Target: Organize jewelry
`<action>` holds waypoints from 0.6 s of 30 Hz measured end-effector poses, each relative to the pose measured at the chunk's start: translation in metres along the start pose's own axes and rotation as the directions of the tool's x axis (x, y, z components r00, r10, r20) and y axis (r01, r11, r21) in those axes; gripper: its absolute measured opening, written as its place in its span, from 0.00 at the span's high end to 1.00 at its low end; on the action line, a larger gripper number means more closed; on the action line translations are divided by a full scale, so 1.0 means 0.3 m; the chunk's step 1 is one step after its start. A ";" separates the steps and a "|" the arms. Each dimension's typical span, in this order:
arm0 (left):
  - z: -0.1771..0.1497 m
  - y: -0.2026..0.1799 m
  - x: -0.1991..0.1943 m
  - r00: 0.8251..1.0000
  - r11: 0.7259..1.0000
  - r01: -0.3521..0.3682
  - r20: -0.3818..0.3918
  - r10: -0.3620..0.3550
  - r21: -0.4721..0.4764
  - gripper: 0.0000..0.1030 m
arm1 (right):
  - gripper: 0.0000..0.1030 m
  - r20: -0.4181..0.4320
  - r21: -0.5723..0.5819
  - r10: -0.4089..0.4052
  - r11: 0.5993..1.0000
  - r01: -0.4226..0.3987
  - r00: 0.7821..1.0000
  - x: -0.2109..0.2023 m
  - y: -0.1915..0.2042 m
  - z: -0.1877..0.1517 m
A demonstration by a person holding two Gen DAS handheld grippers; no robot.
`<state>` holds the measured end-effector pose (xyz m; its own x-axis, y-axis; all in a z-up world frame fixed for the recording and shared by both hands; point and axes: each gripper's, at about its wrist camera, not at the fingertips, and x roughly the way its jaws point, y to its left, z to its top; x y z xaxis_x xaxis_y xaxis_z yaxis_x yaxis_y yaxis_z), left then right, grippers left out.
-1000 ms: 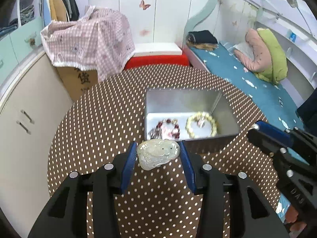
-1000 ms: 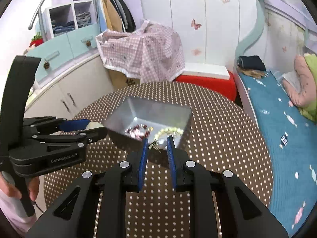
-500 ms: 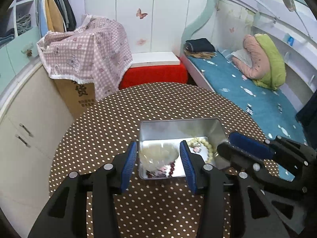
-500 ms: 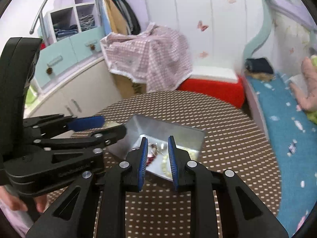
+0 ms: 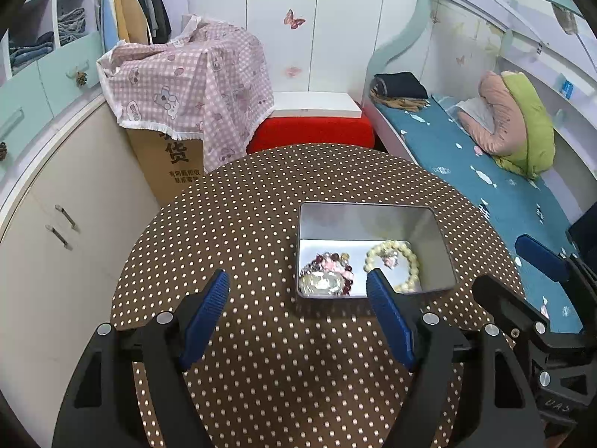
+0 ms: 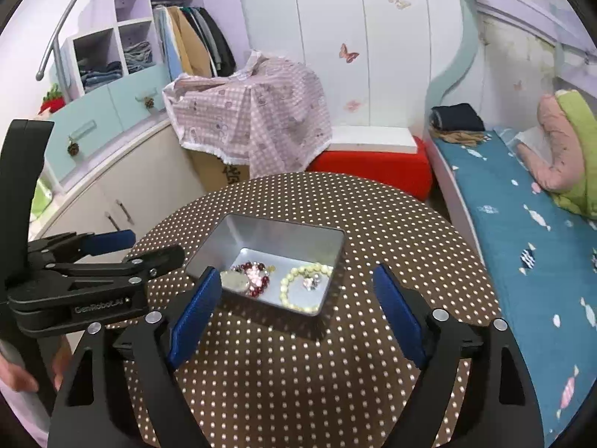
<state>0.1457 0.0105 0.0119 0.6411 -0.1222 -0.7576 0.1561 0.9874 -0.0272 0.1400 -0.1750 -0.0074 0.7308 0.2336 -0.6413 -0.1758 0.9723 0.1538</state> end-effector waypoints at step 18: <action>-0.102 -0.080 -0.226 0.995 0.999 0.009 0.098 -0.012 0.040 0.24 | 0.18 0.076 -0.035 -0.064 0.997 0.067 0.995 -0.243 0.036 -0.068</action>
<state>0.0756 -0.0018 0.0440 0.7096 -0.1438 -0.6898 0.1915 0.9815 -0.0076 0.0714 -0.1816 0.0254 0.7888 0.1703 -0.5905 -0.1495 0.9851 0.0844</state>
